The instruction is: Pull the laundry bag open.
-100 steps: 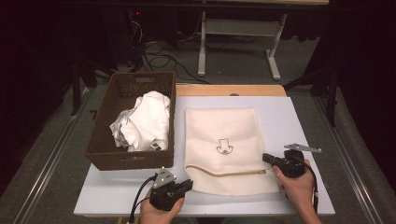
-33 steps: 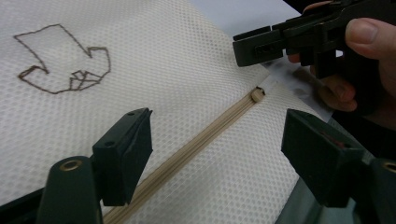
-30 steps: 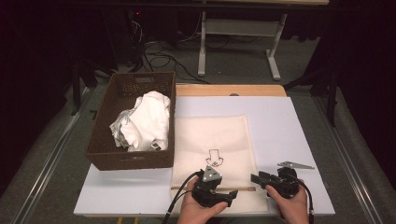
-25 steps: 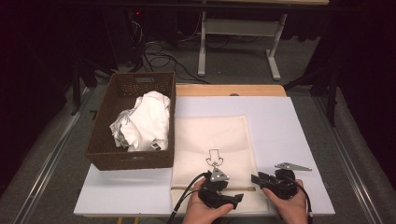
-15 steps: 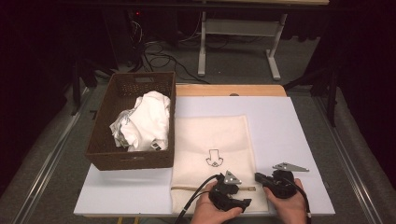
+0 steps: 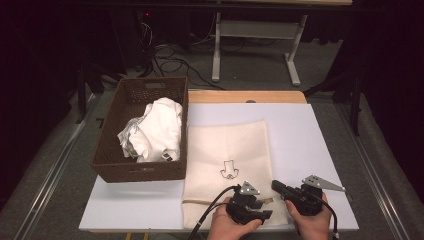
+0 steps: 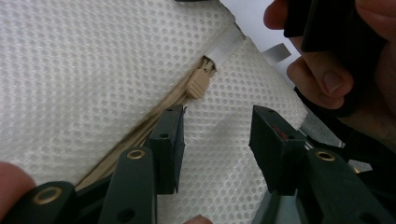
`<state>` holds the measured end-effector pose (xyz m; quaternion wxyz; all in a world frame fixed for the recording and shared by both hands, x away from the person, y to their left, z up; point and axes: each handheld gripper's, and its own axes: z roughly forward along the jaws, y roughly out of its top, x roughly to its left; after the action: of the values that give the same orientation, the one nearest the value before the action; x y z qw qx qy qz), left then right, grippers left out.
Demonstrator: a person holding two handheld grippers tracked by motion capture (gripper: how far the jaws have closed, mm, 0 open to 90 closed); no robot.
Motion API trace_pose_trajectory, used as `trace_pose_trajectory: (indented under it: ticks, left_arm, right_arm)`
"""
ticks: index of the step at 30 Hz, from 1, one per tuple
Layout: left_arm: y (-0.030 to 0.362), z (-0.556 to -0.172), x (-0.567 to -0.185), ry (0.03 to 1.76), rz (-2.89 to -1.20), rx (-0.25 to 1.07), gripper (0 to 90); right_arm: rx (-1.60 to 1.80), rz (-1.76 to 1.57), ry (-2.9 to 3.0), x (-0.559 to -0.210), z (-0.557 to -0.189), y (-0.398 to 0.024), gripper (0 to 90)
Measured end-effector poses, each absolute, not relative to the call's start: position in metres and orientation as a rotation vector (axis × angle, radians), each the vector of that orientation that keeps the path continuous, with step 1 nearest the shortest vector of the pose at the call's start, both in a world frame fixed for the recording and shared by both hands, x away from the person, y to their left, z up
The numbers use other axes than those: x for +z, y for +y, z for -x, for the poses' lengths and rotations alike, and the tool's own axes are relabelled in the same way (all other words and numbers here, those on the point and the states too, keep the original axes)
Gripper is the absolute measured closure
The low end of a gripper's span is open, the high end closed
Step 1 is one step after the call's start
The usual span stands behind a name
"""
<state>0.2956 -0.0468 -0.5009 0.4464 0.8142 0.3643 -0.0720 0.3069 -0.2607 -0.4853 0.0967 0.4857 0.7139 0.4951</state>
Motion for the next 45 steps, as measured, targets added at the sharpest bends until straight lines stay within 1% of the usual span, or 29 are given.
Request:
trace_pose_trajectory:
  ticks: [9,14,23,26,29,30,31,32,34,36,38,41,42,45]
  left_arm:
    - [-0.047,-0.3,-0.497,0.927,-1.988,-0.173,62.2]
    - [-0.045,-0.302,-0.497,0.955,-1.973,-0.161,62.4]
    - [-0.045,-0.304,-0.498,0.972,-1.914,-0.225,77.3]
    - [-0.045,-0.305,-0.499,0.967,-1.92,-0.224,86.1]
    - [-0.044,-0.304,-0.499,0.956,-1.908,-0.213,86.7]
    - [-0.044,-0.304,-0.499,0.955,-1.895,-0.214,86.8]
    - [-0.042,-0.305,-0.499,0.953,-1.879,-0.227,86.8]
    - [-0.041,-0.305,-0.499,0.952,-1.864,-0.242,86.8]
    - [-0.039,-0.306,-0.499,0.952,-1.844,-0.236,86.8]
    - [-0.037,-0.306,-0.5,0.955,-1.823,-0.245,86.8]
    - [-0.036,-0.306,-0.5,0.953,-1.814,-0.232,86.8]
    - [-0.037,-0.305,-0.5,0.95,-1.813,-0.229,86.8]
    - [-0.037,-0.305,-0.501,0.949,-1.816,-0.229,86.8]
    - [-0.039,-0.305,-0.503,0.949,-1.82,-0.24,86.8]
  right_arm:
    - [1.483,-1.4,2.126,-0.482,-0.304,-0.256,88.3]
    - [1.49,-1.392,2.121,-0.481,-0.302,-0.255,88.3]
    - [1.498,-1.371,2.12,-0.479,-0.301,-0.254,88.3]
    - [1.499,-1.374,2.123,-0.48,-0.301,-0.253,88.2]
    - [1.508,-1.385,2.121,-0.48,-0.302,-0.254,87.2]
    - [1.521,-1.403,2.113,-0.48,-0.302,-0.255,84.2]
    - [1.534,-1.41,2.103,-0.481,-0.303,-0.256,77.7]
    - [1.544,-1.431,2.093,-0.481,-0.303,-0.257,68.1]
    - [1.537,-1.502,2.044,-0.482,-0.305,-0.259,53.8]
    - [1.543,-1.6,2.005,-0.484,-0.307,-0.262,48.5]
    - [1.587,-1.727,1.987,-0.489,-0.311,-0.266,45.8]
    - [1.64,-1.836,2.009,-0.497,-0.315,-0.266,45.7]
    - [1.652,-1.861,2.02,-0.499,-0.316,-0.264,46.4]
    - [1.709,-1.872,2.057,-0.502,-0.316,-0.257,52.2]
